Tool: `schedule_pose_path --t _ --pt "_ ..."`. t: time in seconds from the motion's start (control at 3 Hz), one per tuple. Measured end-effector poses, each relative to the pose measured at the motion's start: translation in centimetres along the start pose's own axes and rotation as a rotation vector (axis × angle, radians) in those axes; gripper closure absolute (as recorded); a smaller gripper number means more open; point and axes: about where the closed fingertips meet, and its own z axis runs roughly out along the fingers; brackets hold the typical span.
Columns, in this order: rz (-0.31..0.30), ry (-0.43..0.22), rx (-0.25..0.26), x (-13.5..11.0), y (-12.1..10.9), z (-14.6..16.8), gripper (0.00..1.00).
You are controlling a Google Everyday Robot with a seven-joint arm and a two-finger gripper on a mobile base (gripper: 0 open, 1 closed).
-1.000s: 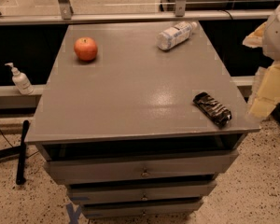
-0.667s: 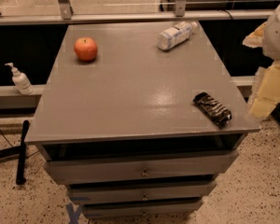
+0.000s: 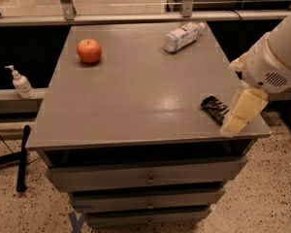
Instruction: Move rxbar chocolate near apple
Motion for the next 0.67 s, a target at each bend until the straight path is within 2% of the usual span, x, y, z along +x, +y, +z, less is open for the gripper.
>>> schedule_pose_path --t 0.33,0.67 --pt "0.058 -0.034 -0.031 -0.3 -0.8 4.2 0.0" --pt "0.099 -0.031 -0.038 0.4 -1.8 6.5 0.0"
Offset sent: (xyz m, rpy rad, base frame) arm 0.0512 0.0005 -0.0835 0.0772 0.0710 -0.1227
